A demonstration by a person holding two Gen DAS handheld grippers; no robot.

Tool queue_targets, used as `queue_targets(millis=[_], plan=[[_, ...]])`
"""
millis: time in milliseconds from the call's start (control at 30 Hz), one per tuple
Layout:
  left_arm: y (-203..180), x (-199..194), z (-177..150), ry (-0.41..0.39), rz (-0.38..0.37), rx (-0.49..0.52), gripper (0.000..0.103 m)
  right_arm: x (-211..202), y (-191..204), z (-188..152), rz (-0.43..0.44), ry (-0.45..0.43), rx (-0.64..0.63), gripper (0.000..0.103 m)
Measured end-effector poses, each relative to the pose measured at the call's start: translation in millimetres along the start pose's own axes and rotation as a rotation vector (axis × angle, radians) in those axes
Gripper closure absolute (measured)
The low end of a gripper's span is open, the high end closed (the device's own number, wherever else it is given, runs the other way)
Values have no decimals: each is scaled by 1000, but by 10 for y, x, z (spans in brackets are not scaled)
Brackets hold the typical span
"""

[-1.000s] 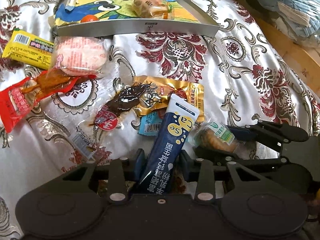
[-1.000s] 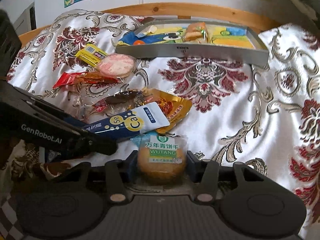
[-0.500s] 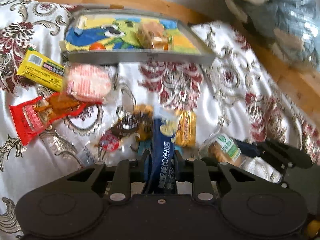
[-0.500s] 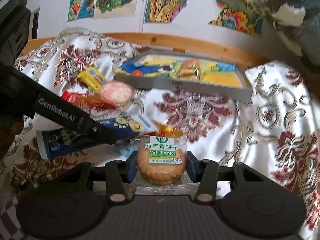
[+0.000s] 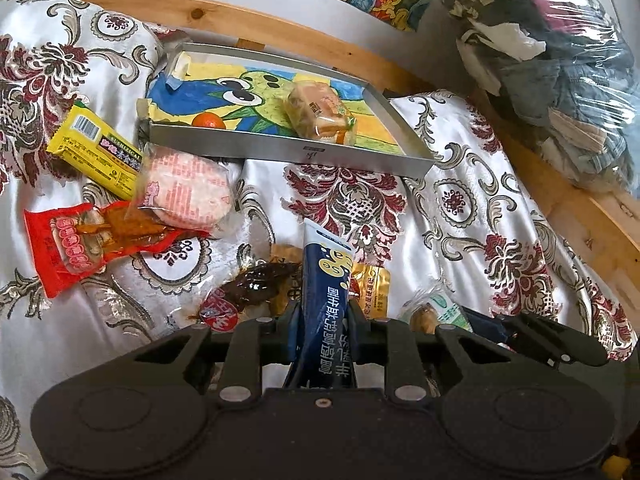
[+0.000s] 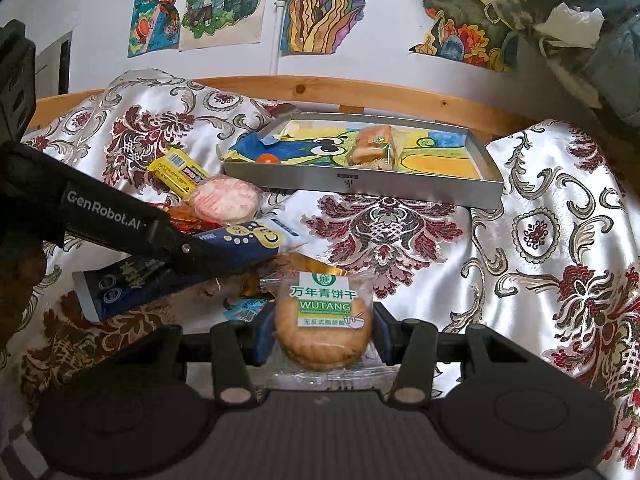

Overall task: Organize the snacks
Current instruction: 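Lower the drink stick and biscuit into the tray and open both tools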

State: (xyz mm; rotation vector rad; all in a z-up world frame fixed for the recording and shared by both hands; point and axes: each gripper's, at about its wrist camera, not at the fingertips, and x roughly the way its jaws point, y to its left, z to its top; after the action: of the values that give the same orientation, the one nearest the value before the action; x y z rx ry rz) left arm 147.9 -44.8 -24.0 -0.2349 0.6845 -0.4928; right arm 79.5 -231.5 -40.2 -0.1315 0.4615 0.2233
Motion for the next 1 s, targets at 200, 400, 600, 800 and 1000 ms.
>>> queue_targets(millis=[200,400,600,800,1000], plan=[[-10,-26,5,-23,-7,-4,78,-7,-9,-8,-4,-2,14,50],[-18,-87,55,-64,-12,-12,78,-28,-15,8,-2,-17,21,50],[38,-89,82,-74,-6,-56,78,-31,-24,39,2,-31,26,50],[33,-107,202,-122,-19,-72,78,-12,-92,175,-1,-68,39,49],[32,-65,514,-199,-23,-71,78,111,-226,451,-20,-127,-4,49]])
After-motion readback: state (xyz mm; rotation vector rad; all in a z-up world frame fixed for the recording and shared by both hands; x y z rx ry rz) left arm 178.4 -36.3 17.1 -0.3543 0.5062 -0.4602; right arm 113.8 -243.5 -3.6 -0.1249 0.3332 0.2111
